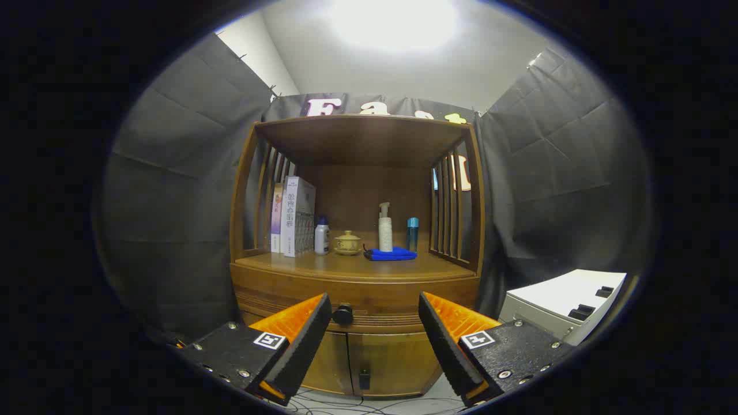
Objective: Pull open the drawer, take out the items inside it, and place them on the countertop above the cabinet.
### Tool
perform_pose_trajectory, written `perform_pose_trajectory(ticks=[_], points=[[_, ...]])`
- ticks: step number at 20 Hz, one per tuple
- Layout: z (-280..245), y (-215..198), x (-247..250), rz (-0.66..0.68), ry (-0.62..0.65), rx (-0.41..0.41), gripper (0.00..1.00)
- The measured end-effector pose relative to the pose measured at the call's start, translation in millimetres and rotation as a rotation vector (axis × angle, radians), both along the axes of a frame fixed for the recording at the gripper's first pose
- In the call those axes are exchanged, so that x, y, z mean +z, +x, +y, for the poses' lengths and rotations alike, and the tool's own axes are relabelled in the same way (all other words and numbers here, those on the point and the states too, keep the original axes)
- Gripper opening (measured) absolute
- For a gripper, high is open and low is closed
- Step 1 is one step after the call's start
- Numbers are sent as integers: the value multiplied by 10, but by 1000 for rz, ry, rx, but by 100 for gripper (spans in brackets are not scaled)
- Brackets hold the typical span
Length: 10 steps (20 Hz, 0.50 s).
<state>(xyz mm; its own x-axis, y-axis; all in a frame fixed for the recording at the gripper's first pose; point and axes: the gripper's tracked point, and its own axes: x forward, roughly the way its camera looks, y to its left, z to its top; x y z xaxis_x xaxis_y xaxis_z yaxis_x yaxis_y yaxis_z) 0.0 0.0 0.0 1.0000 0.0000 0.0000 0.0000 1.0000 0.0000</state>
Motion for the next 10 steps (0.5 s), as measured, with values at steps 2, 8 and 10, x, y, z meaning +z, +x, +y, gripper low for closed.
perform_pose_trajectory(ticks=[2, 8, 10], points=[[-55, 15, -18, 2, -5, -19, 95], [-113, 20, -9, -10, 31, -35, 94], [-101, 27, -21, -8, 28, -32, 94]])
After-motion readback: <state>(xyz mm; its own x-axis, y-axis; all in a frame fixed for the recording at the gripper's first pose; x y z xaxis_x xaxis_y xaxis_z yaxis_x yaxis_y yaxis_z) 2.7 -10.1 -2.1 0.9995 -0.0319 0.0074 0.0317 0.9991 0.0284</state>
